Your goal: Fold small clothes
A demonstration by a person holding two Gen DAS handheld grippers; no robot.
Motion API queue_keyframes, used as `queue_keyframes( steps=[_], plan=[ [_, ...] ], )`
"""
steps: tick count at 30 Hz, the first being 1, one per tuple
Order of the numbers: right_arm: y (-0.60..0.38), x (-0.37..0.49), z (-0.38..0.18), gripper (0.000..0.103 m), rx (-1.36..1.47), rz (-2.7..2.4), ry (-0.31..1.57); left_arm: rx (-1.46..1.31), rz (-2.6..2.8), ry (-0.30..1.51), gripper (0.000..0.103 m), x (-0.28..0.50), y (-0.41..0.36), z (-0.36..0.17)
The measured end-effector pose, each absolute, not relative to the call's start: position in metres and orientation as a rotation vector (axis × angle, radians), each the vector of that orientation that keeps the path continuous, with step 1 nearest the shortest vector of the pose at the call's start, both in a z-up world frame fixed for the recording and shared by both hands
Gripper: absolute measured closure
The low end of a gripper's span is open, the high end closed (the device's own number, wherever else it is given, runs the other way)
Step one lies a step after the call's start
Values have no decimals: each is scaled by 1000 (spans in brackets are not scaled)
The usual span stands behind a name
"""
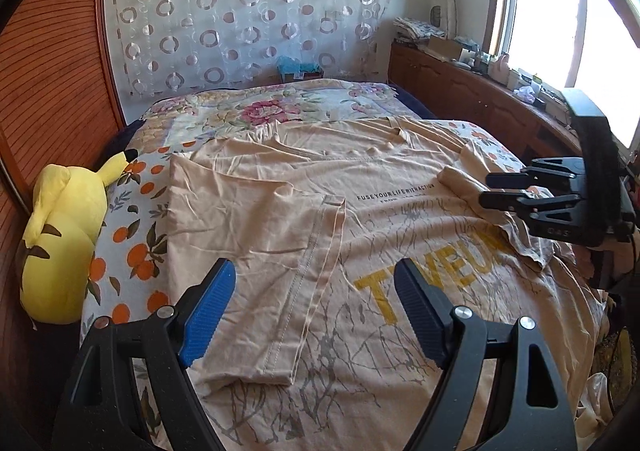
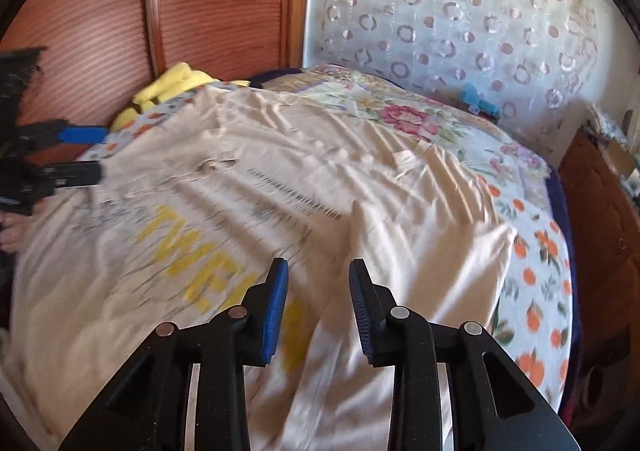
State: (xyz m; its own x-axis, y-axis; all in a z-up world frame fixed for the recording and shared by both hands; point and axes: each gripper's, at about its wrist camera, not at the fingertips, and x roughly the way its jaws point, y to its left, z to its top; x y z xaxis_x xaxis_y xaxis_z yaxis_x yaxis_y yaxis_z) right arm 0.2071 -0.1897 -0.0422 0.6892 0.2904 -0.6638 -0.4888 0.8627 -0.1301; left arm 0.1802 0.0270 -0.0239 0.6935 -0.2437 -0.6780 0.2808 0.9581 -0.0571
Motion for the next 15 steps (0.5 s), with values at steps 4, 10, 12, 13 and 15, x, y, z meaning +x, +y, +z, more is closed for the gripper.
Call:
queue_keyframes(
  steps=[4,10,12,13,15],
  plan=[
    [-183,249,-52,78,-304,356,742,41,-294,752,21,182,29,-26],
    [-196,255,-41,101,-111,523,724,30,-295,769,21,179,31,-37],
    [-206,249,-32,101,-44,559,679,29,-291,775,21,180,31,-39],
    [-211,248,-30,101,-26,555,667,28,-289,777,21,182,31,-39],
    [-218,252,-31,91,-36,504,669,23,-287,776,21,186,33,-40]
  ],
)
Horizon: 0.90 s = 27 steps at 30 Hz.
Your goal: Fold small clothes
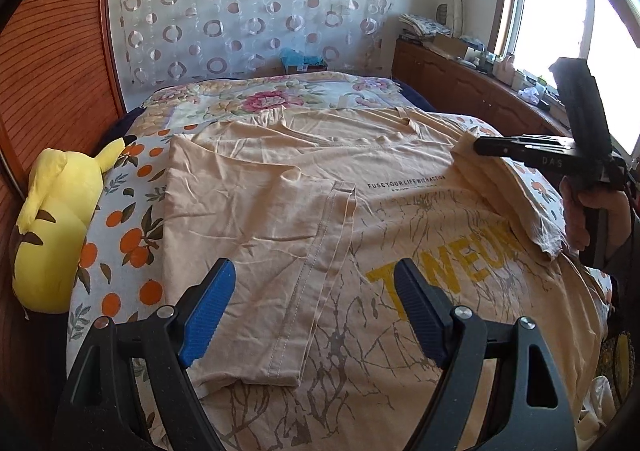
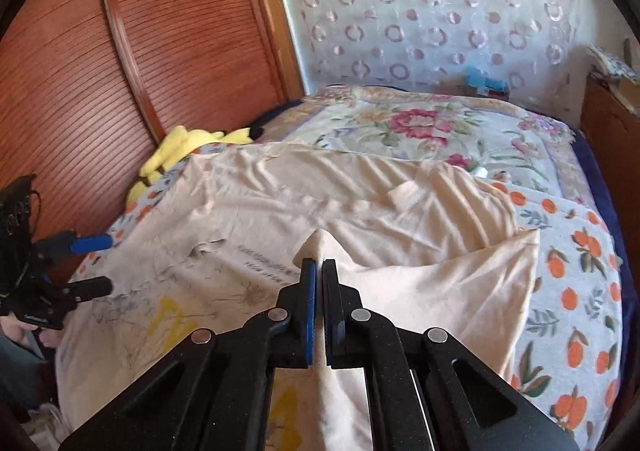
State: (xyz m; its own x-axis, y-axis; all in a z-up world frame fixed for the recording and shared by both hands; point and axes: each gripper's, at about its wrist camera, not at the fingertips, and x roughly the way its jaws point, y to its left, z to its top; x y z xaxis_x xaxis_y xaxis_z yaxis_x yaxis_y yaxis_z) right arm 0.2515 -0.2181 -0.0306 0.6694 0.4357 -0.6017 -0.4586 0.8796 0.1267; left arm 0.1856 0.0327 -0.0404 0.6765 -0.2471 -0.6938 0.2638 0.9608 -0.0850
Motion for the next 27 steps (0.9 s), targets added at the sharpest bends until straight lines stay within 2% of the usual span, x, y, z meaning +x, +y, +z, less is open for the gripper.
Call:
queue_keyframes(
  steps=[1,3,9,20,24,27],
  plan=[
    [-216,254,-33,74,-87,453,680,18,-288,777,21,188,34,-41],
    [-215,257,-40,52,-120,455,715,9,-292,780,21,193,37,-42],
    [-237,265,-41,46,-141,366,715,28,-258,791,21,217,52,-40],
    [-266,315,-53,46,-117,199,791,62,-189,828,21,290,96,-47],
    [-273,330,-55,46,-91,219,797,24,-182,861,31,313,113,-55],
    [-278,342,-58,46,-100,235,797,14,-174,889,34,329,121,-61]
  ],
)
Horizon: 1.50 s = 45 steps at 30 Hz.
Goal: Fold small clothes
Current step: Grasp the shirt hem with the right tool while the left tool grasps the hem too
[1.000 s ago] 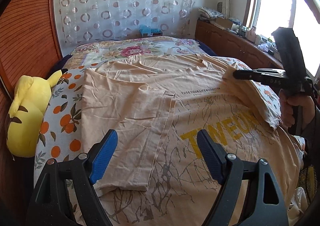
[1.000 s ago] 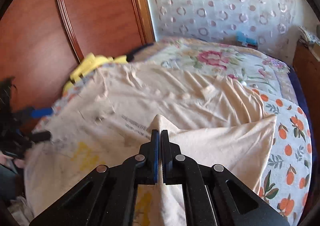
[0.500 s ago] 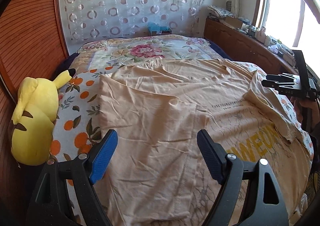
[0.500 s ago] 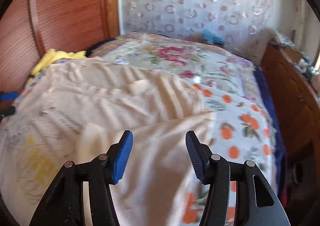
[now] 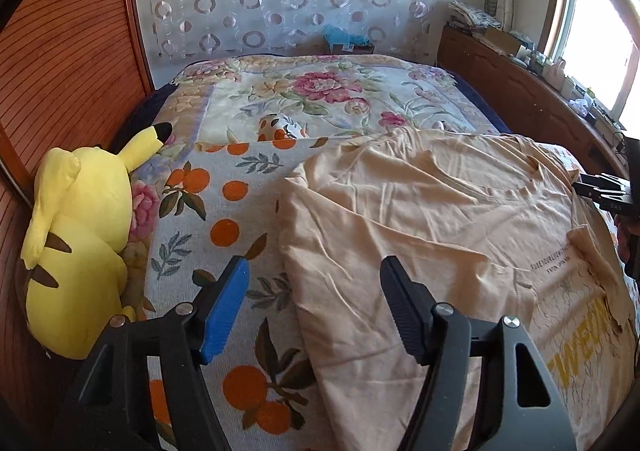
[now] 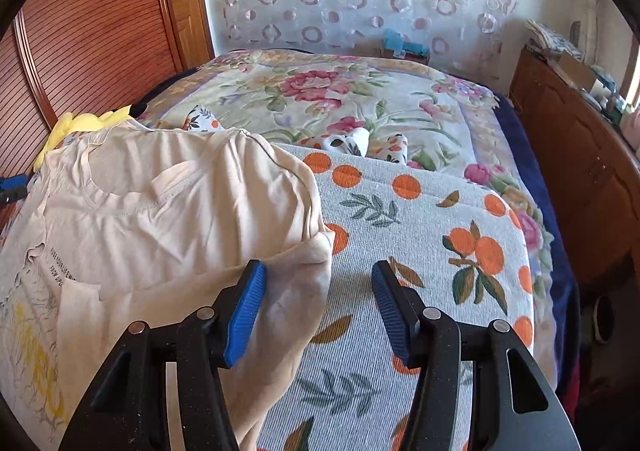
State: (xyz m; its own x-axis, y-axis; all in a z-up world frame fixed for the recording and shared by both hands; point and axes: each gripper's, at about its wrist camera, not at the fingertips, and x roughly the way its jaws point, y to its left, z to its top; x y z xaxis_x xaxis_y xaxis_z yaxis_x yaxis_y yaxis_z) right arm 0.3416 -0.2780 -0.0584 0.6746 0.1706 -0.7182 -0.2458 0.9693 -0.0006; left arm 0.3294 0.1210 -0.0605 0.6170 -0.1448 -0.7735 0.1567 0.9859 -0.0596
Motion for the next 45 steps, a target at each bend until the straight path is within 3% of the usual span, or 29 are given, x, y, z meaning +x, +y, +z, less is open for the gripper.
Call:
queue_keyframes(
  steps=[9,12,13,15,17,19,30,37,45],
  plan=[
    [-285,362,-65,46,-111,269,795,30,-187,927,44,360,115,-73],
    [-282,361,-66,49,-111,270,794,31,-190,920,54,361,113,-73],
    [-280,360,-66,55,-113,275,792,34,-188,918,57,362,112,-73],
    [-276,358,-66,67,-121,292,789,36,-199,914,73,362,111,-72],
    [-272,355,-66,85,-128,311,785,21,-193,925,83,364,112,-71],
    [-268,353,-66,95,-148,334,785,20,-204,924,95,362,109,-68],
    [-268,298,-30,97,-151,316,658,42,-326,760,98,276,85,-2],
    [-284,200,-9,98,-122,344,547,31,-369,666,98,179,97,23],
    [-311,66,-25,98,-104,401,519,-31,-367,644,98,63,125,10]
  ],
)
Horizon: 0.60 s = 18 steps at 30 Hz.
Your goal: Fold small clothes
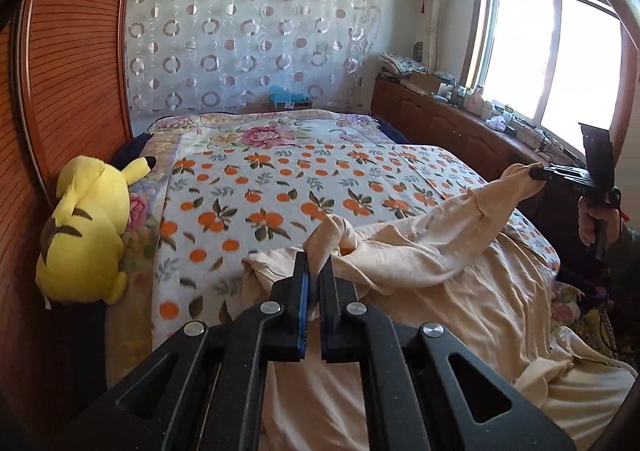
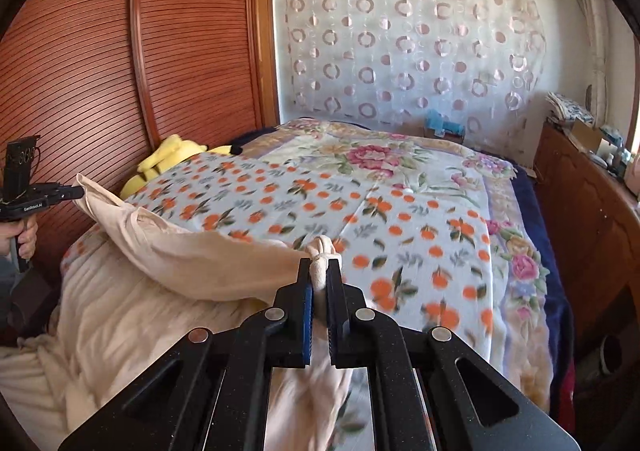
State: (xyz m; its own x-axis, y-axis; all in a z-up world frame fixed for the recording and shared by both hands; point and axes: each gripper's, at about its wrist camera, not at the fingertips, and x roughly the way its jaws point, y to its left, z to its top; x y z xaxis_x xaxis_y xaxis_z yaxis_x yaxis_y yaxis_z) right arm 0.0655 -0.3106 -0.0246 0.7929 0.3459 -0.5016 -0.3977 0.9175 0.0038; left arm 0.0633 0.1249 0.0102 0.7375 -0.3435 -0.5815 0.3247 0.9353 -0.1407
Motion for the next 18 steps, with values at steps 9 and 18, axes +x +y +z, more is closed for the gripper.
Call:
queue_keyframes(
  steps=[9,18],
  plan=[
    [-322,-24,-46,98,-123,426,607,-64,-305,691,98,6,144,-5],
    [-325,-39,-54,98,-104,401,703,-16,-244,727,98,-3,147,-14]
  ],
)
